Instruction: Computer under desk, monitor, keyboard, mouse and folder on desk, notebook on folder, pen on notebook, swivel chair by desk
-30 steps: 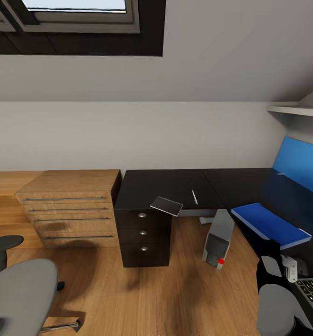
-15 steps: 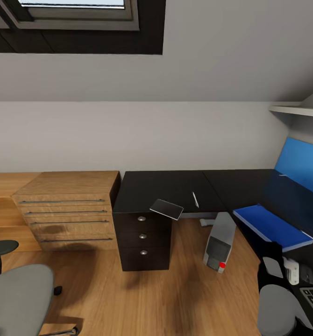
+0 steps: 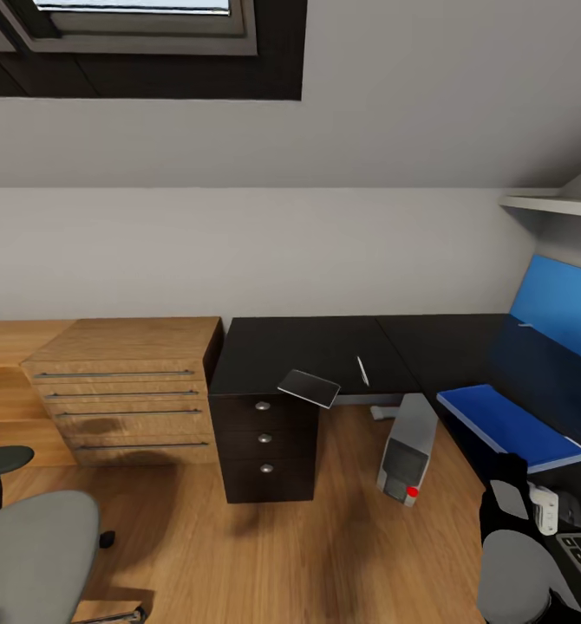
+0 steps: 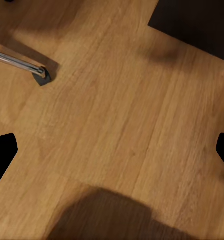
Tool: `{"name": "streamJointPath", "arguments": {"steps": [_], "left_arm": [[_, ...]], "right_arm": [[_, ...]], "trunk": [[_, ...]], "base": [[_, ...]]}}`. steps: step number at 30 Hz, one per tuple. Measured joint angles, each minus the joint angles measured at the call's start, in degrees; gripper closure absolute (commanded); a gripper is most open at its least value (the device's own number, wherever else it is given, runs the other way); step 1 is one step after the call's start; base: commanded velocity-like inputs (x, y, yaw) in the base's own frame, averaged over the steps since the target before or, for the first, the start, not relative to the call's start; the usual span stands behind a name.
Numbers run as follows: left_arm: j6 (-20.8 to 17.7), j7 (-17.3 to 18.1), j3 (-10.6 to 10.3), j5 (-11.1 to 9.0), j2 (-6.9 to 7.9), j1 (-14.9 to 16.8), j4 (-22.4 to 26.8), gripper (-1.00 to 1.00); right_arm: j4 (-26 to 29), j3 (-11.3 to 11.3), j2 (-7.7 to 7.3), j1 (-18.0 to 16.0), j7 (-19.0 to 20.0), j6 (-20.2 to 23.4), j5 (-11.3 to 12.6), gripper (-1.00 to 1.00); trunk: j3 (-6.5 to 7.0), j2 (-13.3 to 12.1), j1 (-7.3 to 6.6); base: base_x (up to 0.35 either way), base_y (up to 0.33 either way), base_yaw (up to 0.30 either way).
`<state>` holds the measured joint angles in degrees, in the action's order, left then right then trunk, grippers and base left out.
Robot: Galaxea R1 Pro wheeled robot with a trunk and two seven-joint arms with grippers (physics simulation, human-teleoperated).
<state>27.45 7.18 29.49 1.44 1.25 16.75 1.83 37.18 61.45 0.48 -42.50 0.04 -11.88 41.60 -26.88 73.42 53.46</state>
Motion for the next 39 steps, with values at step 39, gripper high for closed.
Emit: {"name": "streamJointPath", "arguments": {"steps": [39], "left_arm": [[0.1,0.3,0.3,-0.3,-0.65,0.0,0.1,-1.00]], "right_arm": [[0.0,0.3,-0.14,0.0,-0.1,0.1,-0.1,1.00]], "trunk": [[-0.95,2.0,1.10]], "base": [[0.029,-0.022,-0.001]]}}
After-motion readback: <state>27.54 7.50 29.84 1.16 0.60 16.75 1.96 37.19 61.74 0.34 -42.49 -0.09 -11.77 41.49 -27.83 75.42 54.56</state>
